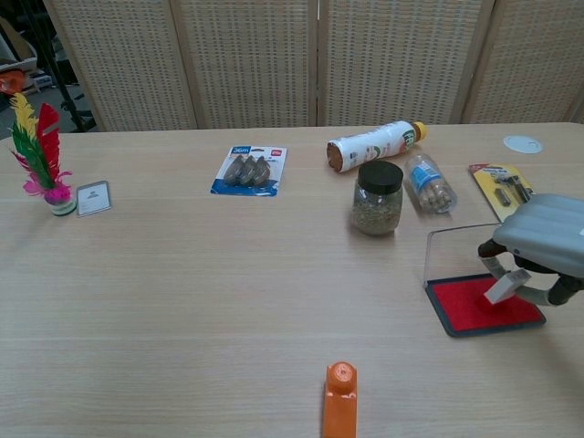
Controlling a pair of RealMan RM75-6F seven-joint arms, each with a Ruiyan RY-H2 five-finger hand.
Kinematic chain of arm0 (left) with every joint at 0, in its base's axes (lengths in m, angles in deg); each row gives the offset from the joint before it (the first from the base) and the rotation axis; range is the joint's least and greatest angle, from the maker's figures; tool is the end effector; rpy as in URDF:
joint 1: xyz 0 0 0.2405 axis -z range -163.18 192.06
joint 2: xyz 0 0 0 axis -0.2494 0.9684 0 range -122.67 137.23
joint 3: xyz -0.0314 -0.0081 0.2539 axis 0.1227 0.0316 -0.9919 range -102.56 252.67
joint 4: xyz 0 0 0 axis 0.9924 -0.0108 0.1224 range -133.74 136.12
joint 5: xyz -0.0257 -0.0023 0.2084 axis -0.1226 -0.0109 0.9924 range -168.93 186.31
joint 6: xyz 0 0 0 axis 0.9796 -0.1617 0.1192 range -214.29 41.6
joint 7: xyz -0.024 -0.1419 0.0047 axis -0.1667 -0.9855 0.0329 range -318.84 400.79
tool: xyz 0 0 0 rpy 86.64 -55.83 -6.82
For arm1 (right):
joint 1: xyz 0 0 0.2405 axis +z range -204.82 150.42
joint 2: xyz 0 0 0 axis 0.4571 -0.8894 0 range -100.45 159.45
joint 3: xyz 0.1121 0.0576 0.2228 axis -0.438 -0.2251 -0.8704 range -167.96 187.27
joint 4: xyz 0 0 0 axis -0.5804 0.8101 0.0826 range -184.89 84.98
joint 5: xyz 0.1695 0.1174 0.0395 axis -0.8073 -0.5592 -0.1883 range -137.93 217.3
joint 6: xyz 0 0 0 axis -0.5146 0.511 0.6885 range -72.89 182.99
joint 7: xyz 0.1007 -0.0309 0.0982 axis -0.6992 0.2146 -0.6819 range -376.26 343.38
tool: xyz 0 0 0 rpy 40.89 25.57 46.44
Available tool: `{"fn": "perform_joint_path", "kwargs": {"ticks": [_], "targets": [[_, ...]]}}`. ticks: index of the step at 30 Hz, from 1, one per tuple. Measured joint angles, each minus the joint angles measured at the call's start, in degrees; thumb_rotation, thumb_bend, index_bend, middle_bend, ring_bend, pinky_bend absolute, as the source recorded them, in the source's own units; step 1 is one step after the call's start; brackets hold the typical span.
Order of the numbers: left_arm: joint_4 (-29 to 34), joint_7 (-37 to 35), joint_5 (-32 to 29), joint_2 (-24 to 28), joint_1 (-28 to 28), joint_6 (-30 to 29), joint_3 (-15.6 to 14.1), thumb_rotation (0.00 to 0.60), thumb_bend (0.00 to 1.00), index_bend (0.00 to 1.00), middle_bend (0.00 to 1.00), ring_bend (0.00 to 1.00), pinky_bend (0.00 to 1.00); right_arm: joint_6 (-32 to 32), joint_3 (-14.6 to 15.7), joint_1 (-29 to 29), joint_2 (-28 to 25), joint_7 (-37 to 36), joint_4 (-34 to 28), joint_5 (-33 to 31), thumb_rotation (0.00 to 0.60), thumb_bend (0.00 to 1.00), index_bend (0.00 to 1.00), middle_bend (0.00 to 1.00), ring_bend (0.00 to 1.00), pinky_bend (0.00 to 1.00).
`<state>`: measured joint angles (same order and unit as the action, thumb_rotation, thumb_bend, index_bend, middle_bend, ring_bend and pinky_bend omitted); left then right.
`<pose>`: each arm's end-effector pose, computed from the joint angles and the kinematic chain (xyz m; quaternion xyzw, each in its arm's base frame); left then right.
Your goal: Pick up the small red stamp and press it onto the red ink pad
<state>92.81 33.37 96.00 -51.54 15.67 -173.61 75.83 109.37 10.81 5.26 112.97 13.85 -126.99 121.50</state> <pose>-0.3276 0.1536 0.1894 -0.5806 -0.4078 -0.3842 0.5908 -0.2518 -0.2906 -0.0042 0.8527 -0.1909 0.1978 0.4442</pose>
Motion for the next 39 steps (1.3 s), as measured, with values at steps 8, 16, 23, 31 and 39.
{"fn": "perform_joint_path", "kwargs": {"ticks": [8,16,23,31,39], "targets": [[0.0,0.02,-0.13,0.0,0.06,0.08,0.06,0.6,0.0,0.0,0.0,0.0,0.0,1.01,-0.29,-0.35,0.06,1.76,-1.11,-0.49,0.6,0.54,0.57,0.94,1.0,1.0],[-0.02,-0.19,-0.41,0.06,0.12,0.24,0.16,0.6,0.0,0.0,0.0,0.0,0.0,2.53,-0.91,-0.49,-2.17,1.35,-3.71,-0.14,0.6,0.54,0.57,0.94,1.0,1.0],[0.04,0.02,-0.26,0.06,0.15,0.31,0.04,0.6,0.0,0.0,0.0,0.0,0.0,4.76,-1.96,-0.81,-7.22,0.23,-7.99,0.38,0.6,0.54,0.57,0.94,1.0,1.0],[0.13,0.11,0.06,0.04,0.05,0.02,-0.07,0.6,0.0,0.0,0.0,0.0,0.0,4.34,-3.35,-1.71,-11.57,-1.76,-7.1,-4.34,0.6,0.54,0.57,0.94,1.0,1.0],[0.25,0.86,-0.11,-0.21,0.13,0.32,-0.13,0.6,0.0,0.0,0.0,0.0,0.0,0.95,-2.34,-2.59,-9.32,-5.75,1.1,-6.42,0.6,0.52,0.57,0.94,1.0,1.0]]}}
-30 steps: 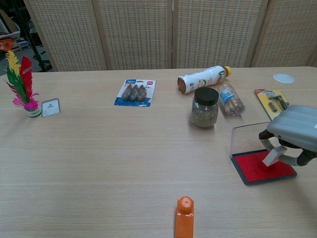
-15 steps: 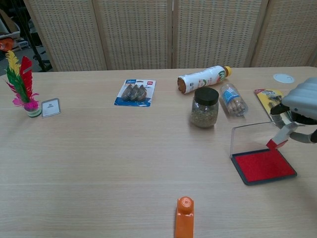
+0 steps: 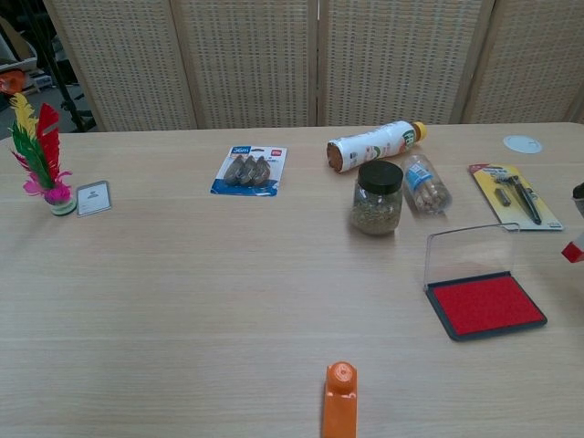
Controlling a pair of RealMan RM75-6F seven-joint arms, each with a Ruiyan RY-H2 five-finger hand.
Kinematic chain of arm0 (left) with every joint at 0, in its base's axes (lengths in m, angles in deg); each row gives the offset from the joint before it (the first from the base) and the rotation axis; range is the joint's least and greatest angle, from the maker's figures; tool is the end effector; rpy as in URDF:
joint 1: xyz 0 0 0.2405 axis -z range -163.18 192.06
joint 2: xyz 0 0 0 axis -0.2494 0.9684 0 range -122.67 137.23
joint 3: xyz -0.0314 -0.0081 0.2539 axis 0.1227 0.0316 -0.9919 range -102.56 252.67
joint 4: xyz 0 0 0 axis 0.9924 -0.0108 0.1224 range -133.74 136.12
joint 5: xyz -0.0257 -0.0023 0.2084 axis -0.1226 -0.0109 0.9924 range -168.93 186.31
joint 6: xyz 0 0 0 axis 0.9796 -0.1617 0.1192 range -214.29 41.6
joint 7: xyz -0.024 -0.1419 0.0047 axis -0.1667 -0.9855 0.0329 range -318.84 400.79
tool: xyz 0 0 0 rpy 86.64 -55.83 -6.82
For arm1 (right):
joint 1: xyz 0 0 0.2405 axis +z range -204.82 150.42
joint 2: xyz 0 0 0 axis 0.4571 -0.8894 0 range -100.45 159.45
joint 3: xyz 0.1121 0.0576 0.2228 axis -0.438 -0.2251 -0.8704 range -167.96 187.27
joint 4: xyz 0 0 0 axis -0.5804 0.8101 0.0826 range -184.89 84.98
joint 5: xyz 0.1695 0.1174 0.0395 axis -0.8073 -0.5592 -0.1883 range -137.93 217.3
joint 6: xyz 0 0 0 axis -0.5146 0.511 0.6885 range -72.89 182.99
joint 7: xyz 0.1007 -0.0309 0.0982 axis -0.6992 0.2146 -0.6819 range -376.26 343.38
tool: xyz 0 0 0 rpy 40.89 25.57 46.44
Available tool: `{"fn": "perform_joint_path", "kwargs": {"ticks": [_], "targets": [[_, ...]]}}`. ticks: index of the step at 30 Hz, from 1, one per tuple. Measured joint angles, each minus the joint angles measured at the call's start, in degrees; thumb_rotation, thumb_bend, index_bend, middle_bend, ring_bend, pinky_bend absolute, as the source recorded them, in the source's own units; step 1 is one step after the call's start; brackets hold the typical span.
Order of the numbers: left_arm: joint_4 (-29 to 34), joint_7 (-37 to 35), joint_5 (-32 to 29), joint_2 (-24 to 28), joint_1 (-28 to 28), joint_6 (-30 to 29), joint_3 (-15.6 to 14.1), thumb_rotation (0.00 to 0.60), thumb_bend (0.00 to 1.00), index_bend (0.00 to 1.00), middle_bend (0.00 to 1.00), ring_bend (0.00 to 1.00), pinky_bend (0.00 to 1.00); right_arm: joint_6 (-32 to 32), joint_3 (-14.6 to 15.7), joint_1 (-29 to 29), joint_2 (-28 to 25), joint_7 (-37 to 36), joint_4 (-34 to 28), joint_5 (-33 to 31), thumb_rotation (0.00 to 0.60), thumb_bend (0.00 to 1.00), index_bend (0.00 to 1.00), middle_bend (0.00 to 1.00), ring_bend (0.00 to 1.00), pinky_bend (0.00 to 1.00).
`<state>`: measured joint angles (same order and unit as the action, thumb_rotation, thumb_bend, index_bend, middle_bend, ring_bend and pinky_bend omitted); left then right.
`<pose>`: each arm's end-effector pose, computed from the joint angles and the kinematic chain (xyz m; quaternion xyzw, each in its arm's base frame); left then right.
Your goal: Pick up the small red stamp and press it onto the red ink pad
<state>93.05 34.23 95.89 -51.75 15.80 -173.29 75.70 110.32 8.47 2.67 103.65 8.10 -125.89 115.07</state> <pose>-0.3271 0.1538 0.1868 -0.5832 -0.4079 -0.3799 0.5909 -0.3018 -0.3120 0.0746 0.7922 -0.2443 0.1665 0.5339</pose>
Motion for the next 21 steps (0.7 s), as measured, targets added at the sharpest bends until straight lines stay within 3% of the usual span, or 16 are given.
{"fn": "perform_joint_path", "kwargs": {"ticks": [6,21], "targets": [[0.2,0.46,-0.39,-0.1,0.19,0.52,0.04,0.6,0.0,0.0,0.0,0.0,0.0,-1.17,0.72,-0.57,3.12,-2.24,4.37,-0.22,0.6,0.52,0.57,0.94,1.0,1.0],[0.35,0.46,-0.47,-0.02,0.24,0.62,0.04,0.6,0.0,0.0,0.0,0.0,0.0,-2.93,0.87,-0.93,4.91,-1.72,6.08,-1.67,0.6,0.48,0.5,0.93,1.0,1.0]]}}
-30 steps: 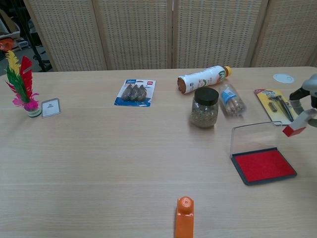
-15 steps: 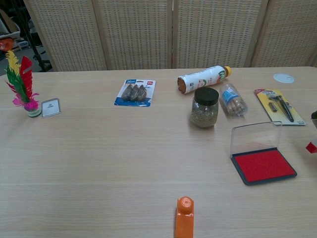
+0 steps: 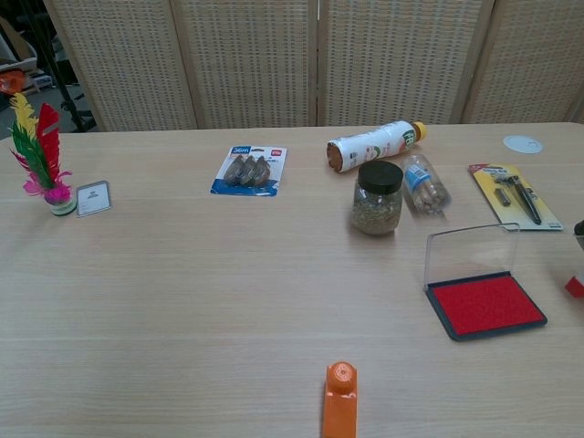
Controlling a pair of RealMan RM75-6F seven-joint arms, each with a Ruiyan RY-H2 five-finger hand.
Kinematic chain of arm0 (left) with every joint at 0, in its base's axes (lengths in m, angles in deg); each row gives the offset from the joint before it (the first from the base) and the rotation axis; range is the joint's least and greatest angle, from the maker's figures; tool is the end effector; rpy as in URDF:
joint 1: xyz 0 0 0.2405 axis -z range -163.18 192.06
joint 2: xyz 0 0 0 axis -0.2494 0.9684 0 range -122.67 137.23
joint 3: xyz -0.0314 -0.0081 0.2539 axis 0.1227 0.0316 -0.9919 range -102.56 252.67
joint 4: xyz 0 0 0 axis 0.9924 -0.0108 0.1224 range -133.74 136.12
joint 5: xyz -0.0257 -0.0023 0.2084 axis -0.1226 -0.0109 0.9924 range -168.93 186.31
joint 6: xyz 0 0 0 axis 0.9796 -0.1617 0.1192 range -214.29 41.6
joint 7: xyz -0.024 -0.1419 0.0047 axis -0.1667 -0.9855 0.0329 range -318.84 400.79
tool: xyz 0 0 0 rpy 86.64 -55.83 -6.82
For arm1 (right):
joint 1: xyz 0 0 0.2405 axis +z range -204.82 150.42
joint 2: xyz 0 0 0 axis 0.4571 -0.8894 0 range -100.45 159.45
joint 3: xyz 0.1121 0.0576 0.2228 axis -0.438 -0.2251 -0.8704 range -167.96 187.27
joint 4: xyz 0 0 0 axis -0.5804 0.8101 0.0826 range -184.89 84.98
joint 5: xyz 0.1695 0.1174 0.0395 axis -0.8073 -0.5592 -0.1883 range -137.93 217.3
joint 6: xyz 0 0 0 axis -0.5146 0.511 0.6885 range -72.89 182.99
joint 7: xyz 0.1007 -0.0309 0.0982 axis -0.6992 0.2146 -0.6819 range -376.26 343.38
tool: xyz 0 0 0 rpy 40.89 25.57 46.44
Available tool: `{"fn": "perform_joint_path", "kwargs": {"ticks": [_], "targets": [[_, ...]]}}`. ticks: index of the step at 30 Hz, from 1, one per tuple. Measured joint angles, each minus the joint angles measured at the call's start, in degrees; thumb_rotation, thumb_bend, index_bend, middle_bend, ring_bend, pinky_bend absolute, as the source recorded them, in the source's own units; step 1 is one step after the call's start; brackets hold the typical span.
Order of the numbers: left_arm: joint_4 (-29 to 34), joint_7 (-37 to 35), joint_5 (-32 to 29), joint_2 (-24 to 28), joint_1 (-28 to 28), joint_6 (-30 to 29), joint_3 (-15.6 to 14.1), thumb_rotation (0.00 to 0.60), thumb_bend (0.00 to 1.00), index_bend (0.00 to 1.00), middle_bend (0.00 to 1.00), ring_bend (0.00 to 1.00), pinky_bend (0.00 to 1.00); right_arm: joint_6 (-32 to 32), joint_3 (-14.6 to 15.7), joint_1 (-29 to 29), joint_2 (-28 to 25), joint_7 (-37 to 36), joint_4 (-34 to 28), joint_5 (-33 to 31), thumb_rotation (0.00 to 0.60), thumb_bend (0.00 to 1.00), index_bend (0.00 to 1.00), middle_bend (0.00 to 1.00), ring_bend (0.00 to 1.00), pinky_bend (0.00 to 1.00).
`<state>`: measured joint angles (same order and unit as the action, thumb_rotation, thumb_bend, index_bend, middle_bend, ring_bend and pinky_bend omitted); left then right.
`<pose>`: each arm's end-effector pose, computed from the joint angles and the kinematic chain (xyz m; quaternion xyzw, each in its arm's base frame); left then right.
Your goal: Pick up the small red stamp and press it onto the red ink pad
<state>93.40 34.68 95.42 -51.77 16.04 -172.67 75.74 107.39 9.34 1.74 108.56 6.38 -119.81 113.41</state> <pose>-0.3270 0.1552 0.1853 -0.5834 -0.4109 -0.3762 0.5910 -0.3247 -0.3063 0.0510 0.7899 -0.2799 0.1408 0.5272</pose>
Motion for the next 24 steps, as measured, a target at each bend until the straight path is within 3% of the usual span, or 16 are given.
{"fn": "perform_joint_path", "kwargs": {"ticks": [24], "targets": [[0.08,-0.04,0.08,0.11,0.21,0.39,-0.12,0.6,0.0,0.0,0.0,0.0,0.0,-0.25,0.39,-0.19,0.33,-1.22,0.59,1.07,0.6,0.41,0.43,0.93,1.0,1.0]]}}
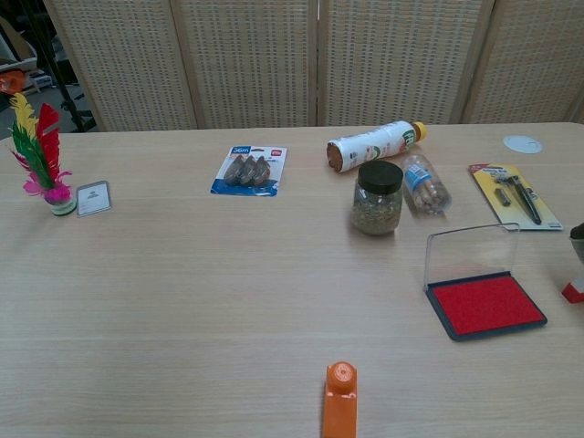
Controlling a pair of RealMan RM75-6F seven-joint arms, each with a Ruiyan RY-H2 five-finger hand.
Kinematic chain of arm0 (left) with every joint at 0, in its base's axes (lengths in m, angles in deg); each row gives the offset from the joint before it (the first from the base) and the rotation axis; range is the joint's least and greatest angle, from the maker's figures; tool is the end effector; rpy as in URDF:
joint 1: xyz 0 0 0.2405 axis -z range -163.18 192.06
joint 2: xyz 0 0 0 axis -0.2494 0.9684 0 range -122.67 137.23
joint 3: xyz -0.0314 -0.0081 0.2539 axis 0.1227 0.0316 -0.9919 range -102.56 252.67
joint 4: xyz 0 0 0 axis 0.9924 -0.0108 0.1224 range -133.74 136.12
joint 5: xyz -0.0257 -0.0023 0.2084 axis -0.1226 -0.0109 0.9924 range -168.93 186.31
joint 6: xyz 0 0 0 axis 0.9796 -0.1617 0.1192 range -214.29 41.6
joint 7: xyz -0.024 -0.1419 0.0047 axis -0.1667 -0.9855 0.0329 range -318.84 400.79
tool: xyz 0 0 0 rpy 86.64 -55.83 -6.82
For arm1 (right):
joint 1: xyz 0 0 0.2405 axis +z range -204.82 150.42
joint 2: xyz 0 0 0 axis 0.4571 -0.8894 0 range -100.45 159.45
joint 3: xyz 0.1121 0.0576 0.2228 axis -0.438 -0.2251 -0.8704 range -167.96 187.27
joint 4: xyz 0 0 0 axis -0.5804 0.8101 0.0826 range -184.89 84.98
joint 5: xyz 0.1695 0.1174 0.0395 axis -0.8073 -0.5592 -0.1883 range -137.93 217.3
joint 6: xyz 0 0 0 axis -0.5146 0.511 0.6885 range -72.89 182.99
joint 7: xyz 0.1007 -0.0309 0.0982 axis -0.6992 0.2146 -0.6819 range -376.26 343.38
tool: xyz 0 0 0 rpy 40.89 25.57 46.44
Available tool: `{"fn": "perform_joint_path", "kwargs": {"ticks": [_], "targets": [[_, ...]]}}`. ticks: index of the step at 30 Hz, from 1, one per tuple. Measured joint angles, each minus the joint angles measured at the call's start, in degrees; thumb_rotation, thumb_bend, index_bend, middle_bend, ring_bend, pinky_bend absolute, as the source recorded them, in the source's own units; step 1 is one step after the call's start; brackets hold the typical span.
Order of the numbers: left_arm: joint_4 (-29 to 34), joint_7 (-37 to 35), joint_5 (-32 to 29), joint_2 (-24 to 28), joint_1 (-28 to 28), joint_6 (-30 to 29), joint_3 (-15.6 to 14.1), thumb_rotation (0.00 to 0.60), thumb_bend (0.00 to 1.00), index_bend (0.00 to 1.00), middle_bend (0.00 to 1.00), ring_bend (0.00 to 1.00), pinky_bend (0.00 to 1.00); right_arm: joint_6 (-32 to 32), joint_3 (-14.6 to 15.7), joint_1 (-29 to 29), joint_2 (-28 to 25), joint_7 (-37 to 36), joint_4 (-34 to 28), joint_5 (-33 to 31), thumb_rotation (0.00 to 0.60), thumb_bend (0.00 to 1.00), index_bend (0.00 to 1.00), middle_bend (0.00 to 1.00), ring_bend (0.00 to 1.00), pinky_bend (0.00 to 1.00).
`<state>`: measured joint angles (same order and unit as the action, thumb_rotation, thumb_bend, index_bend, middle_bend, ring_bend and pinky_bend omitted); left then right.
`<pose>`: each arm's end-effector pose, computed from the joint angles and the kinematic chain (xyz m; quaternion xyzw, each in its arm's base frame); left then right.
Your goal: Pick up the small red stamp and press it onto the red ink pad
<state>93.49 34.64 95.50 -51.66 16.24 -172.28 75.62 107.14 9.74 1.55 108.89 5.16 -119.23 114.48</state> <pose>-0.3267 0.1559 0.1846 -0.5859 -0.4125 -0.3748 0.5883 -0.3265 -0.3037 0.0481 0.7933 -0.2826 0.1416 0.5204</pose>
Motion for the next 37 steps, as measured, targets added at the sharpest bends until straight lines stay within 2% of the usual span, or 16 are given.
{"fn": "perform_joint_path", "kwargs": {"ticks": [12,16,19,20,21,22,23,25,26,30,33,37], "targets": [[0.17,-0.02,0.06,0.1,0.01,-0.06,-0.02,0.6,0.0,0.0,0.0,0.0,0.0,0.33,0.35,-0.18,-0.93,-0.38,-0.91,0.95,0.6,0.42,0.4,0.92,1.0,1.0],[0.22,-0.76,0.06,0.37,-0.15,-0.48,0.06,0.6,0.0,0.0,0.0,0.0,0.0,2.31,0.51,-0.76,-2.82,0.02,-3.43,1.87,0.6,0.42,0.37,0.89,1.0,1.0],[0.2,-1.4,0.36,0.64,-0.31,-0.9,0.04,0.6,0.0,0.0,0.0,0.0,0.0,5.09,0.72,-1.67,-5.47,0.33,-7.09,3.12,0.6,0.41,0.31,0.79,0.95,1.0],[0.18,-1.55,0.52,0.71,-0.37,-1.07,0.01,0.6,0.0,0.0,0.0,0.0,0.0,6.09,0.82,-2.04,-6.56,0.36,-8.58,3.59,0.6,0.35,0.25,0.69,0.87,0.98],[0.16,-1.7,0.72,0.77,-0.45,-1.32,-0.04,0.6,0.0,0.0,0.0,0.0,0.0,7.6,1.0,-2.69,-8.28,0.25,-10.91,4.33,0.6,0.29,0.21,0.59,0.77,0.93],[0.11,-1.98,1.06,0.85,-0.6,-1.72,-0.12,0.6,0.0,0.0,0.0,0.0,0.0,8.98,1.17,-3.28,-9.74,0.06,-12.88,4.97,0.6,0.17,0.14,0.4,0.56,0.81],[0.06,-2.2,1.33,0.9,-0.71,-2.03,-0.18,0.6,0.0,0.0,0.0,0.0,0.0,10.53,1.36,-3.93,-11.28,-0.23,-14.97,5.68,0.6,0.07,0.07,0.21,0.33,0.65],[-0.04,-2.52,1.71,0.97,-0.91,-2.48,-0.27,0.6,0.0,0.0,0.0,0.0,0.0,14.58,1.83,-5.64,-14.9,-1.51,-19.65,7.65,0.6,0.0,0.01,0.03,0.06,0.44],[-0.11,-2.66,1.9,0.99,-1.02,-2.78,-0.32,0.6,0.0,0.0,0.0,0.0,0.0,16.39,2.0,-6.4,-16.31,-2.36,-21.2,8.62,0.6,0.0,0.0,0.0,0.01,0.35],[-0.32,-2.89,2.69,0.99,-1.39,-3.91,-0.43,0.6,0.0,0.0,0.0,0.0,0.0,25.45,2.41,-9.6,-18.45,-9.97,-23.24,13.62,0.6,0.0,0.0,0.0,0.0,0.07],[-0.55,-3.22,3.43,0.98,-1.79,-5.04,-0.54,0.6,0.0,0.0,0.0,0.0,0.0,32.93,2.31,-12.31,-17.13,-17.21,-21.49,17.45,0.6,0.0,0.0,0.0,0.0,0.0],[-0.96,-4.05,4.38,1.03,-2.3,-6.28,-0.77,0.6,0.0,0.0,0.0,0.0,0.0,40.32,1.81,-16.04,-13.44,-21.35,-17.13,20.67,0.6,0.0,0.0,0.0,0.0,0.0]]}}
